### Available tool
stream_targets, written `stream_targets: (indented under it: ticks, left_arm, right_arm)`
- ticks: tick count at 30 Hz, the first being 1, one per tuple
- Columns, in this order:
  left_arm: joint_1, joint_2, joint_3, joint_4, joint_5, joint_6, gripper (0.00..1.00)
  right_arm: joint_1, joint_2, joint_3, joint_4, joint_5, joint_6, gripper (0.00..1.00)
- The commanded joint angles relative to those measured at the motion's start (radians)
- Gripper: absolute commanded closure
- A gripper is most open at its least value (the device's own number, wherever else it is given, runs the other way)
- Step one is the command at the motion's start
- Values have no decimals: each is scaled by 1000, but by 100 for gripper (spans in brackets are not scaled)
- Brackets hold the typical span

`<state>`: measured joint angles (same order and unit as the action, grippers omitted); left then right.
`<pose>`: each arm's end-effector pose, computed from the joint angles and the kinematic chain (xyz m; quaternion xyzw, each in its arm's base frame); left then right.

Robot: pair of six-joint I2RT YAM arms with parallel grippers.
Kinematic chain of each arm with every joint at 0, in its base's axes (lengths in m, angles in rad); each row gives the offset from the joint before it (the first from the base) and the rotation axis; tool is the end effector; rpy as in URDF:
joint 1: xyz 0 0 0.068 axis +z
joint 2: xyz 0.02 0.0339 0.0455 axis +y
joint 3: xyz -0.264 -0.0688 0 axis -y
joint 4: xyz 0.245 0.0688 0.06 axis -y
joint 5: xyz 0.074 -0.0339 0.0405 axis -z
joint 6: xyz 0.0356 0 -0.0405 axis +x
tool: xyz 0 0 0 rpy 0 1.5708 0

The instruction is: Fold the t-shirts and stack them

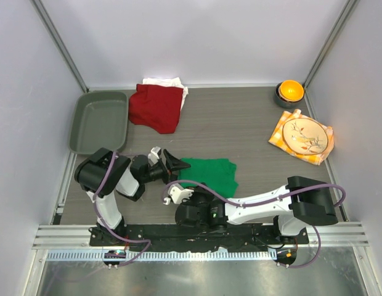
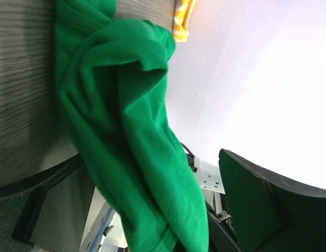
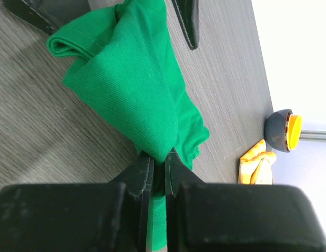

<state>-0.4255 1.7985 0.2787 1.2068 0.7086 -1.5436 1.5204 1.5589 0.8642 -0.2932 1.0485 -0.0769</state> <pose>0.2164 -0.1235 0.0980 -0.2293 0.7512 -0.6148 0.0715 0.0456 0.2921 0.1901 -0.4937 0.6816 -0.1956 0.5035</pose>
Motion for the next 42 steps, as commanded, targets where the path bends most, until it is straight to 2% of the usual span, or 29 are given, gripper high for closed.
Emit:
stream_targets:
  ticks: [1,4,11,13,14,16,17,21,22,24,26,27,28,29,31,32,37,38,39,40,41,42]
  left_arm:
    - [-22,94,1,239,5,-142,0]
    - [-38,130,2,290,0,-167,0]
    - [-59,144,1,300,3,-164,0]
    - [-59,147,5,292,6,-148,5]
    - [-59,148,5,281,6,-147,18]
    - [-59,163,14,263,8,-142,34]
    - [-59,189,20,261,9,-144,51]
    - [-59,237,37,287,17,-145,75]
    - [-59,243,40,287,19,-144,90]
    - [-59,254,50,289,20,-147,100]
    - [-59,256,60,289,31,-150,100]
    - [-59,251,77,286,35,-151,100]
    - [-59,245,89,272,45,-147,100]
    - [-59,237,115,220,52,-126,100]
    - [-59,196,145,134,60,-77,100]
    - [-59,177,161,20,63,-46,100]
    - [-56,67,324,-327,75,187,100]
    - [-55,50,396,-509,69,247,100]
    - [-53,35,433,-591,48,296,100]
    - [-45,10,473,-672,37,397,100]
    - [-41,4,555,-828,23,437,100]
    - [-36,1,597,-893,2,473,100]
  right_arm:
    - [20,3,48,2,36,12,99]
    - [30,13,52,-3,36,23,99]
    - [52,47,59,-1,36,37,99]
    - [57,58,67,0,38,35,99]
    - [60,62,71,-1,41,35,99]
    - [70,64,78,-1,41,31,99]
    - [76,67,84,-1,48,29,99]
    - [92,64,85,-3,48,31,99]
    - [93,63,82,-4,48,35,99]
    - [95,59,79,-4,41,43,99]
    - [104,61,84,-26,48,75,98]
    - [107,69,90,-44,67,110,83]
    - [107,73,94,-84,94,146,62]
    - [106,76,98,-104,114,193,2]
    - [106,72,99,-170,160,258,1]
    - [106,64,98,-187,169,285,1]
    - [107,-83,70,-343,300,616,1]
    - [106,-111,67,-369,312,665,1]
    - [107,-134,64,-436,321,789,1]
    - [107,-178,59,-473,334,849,1]
    - [106,-200,53,-504,335,903,1]
    - [107,-218,45,-532,334,946,1]
